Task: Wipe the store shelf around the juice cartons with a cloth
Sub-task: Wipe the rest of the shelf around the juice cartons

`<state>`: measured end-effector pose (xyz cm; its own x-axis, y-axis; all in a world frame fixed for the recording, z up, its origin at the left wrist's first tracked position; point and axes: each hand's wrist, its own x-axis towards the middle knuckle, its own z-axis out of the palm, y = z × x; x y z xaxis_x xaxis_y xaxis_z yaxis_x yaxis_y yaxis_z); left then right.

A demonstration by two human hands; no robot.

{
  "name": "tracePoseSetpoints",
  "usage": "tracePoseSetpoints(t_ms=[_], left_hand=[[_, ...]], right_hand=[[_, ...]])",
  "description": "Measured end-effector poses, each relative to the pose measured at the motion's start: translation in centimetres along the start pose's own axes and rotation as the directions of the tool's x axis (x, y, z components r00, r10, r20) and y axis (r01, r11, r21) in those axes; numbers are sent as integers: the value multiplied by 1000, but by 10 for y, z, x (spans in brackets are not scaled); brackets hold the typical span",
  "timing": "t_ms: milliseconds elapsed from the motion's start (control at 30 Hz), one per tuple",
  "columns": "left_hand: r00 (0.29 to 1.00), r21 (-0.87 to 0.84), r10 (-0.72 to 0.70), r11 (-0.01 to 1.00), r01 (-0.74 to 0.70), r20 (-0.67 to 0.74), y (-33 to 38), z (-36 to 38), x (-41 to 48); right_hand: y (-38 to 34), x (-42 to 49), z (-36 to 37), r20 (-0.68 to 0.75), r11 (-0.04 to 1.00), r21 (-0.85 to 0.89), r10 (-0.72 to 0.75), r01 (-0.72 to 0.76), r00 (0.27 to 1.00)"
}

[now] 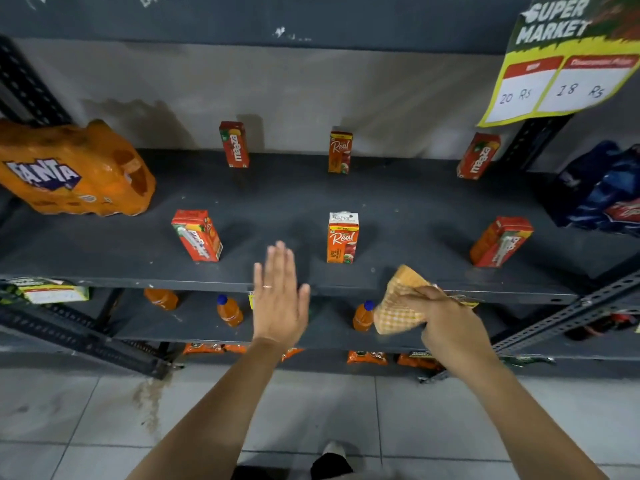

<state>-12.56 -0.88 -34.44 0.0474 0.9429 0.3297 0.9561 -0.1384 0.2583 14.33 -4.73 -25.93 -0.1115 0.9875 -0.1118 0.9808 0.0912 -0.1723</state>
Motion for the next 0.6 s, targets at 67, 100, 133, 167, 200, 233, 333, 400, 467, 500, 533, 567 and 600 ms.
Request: tracePoseSetpoints(t_ms=[67,100,133,167,200,233,333,400,467,500,533,567,600], left_hand=[[986,-64,162,985,-159,40,27,9,-12],[973,-88,222,972,-217,61,41,15,-15],[963,-100,257,963,-248,82,50,20,-17],[957,-102,269,961,-258,107,53,23,-19],[954,-102,271,960,-259,129,52,25,-19],[951,-93,275,960,-263,145,49,26,-19],[928,-40,318,948,-316,193,40,28,-18],[914,-23,344,937,-347,215,38,29,-18],[914,-32,343,938,-344,215,37,30,-19],[916,-39,339,940,-339,216,38,30,-19],[918,-43,334,942,-333,215,39,30,-19],[920,-44,330,944,-328,213,40,29,-20],[921,-45,328,944,-326,211,41,29,-20]], right_hand=[[7,9,-22,63,992,120,39,-46,997],[13,21,-37,64,989,136,54,-63,996],[19,37,-51,47,988,132,69,-75,996],[19,57,-63,10,986,142,87,-87,996],[18,78,-73,-41,980,167,118,-109,992],[16,100,-79,-97,974,187,145,-125,985],[13,152,-77,-104,966,142,231,-215,968],[6,164,-60,-11,966,45,257,-256,966],[-7,156,-39,45,976,-86,205,-201,978],[-12,147,-30,51,975,-157,168,-158,984],[-15,135,-22,46,969,-213,139,-126,989],[-16,122,-16,38,966,-231,128,-116,991],[-15,107,-11,41,967,-228,125,-113,991]])
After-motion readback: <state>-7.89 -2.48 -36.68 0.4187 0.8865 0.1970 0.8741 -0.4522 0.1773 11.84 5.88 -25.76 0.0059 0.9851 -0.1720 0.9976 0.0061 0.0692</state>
